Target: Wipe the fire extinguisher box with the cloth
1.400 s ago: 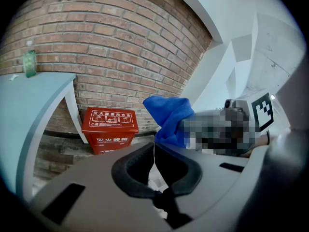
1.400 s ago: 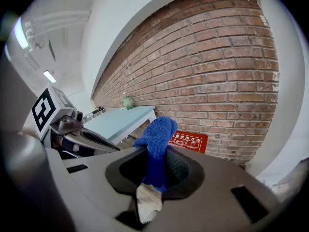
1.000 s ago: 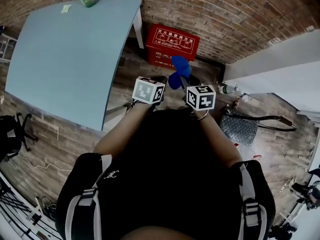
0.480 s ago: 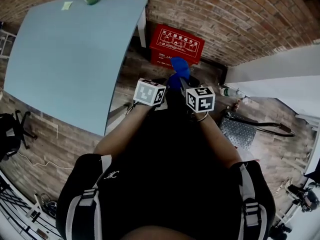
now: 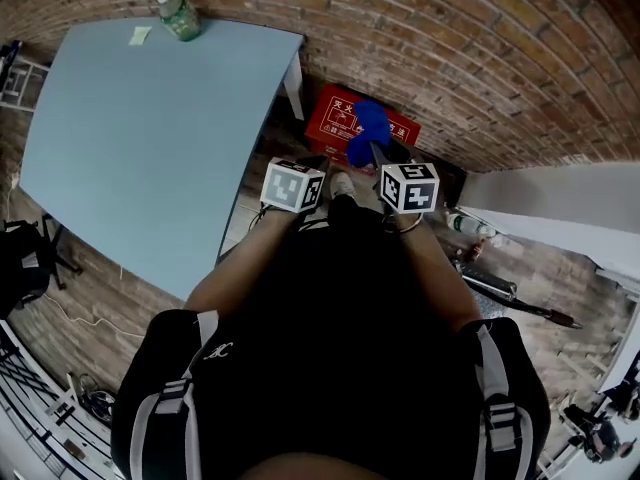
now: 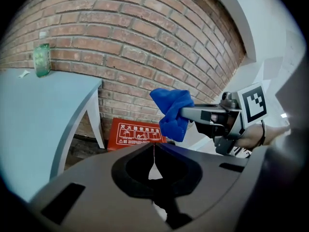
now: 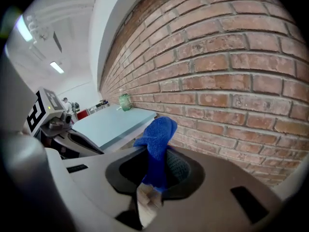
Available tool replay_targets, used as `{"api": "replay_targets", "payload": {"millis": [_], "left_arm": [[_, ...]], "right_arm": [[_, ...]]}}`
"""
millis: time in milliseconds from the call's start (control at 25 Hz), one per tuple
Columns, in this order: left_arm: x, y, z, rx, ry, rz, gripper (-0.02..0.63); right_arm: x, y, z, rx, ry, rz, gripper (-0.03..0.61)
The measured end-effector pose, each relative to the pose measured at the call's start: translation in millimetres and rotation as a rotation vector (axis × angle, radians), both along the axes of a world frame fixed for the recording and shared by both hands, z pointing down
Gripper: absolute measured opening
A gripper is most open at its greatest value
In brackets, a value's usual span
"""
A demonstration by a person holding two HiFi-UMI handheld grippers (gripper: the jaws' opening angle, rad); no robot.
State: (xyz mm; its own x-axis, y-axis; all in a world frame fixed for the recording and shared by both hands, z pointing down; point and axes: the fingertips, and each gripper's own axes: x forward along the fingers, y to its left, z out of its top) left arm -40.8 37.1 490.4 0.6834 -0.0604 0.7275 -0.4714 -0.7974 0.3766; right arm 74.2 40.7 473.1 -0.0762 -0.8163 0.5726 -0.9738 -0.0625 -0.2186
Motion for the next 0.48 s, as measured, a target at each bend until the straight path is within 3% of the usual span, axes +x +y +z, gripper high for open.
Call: {"api": "replay_targets", "payload": {"millis": [240, 480], "left_arm": [[32.9, -43.8, 6.7, -0.035, -0.036, -0.088, 0.011], [30.9, -80.4, 20.1, -0.099, -0.055, -0.263, 0.011]], "right_arm": [[31.1, -52.8, 31.1, -0.083, 0.047, -0.176, 0.083], [44.9, -81.7, 85.3, -0.209, 0.028, -0.341, 0.083]]}}
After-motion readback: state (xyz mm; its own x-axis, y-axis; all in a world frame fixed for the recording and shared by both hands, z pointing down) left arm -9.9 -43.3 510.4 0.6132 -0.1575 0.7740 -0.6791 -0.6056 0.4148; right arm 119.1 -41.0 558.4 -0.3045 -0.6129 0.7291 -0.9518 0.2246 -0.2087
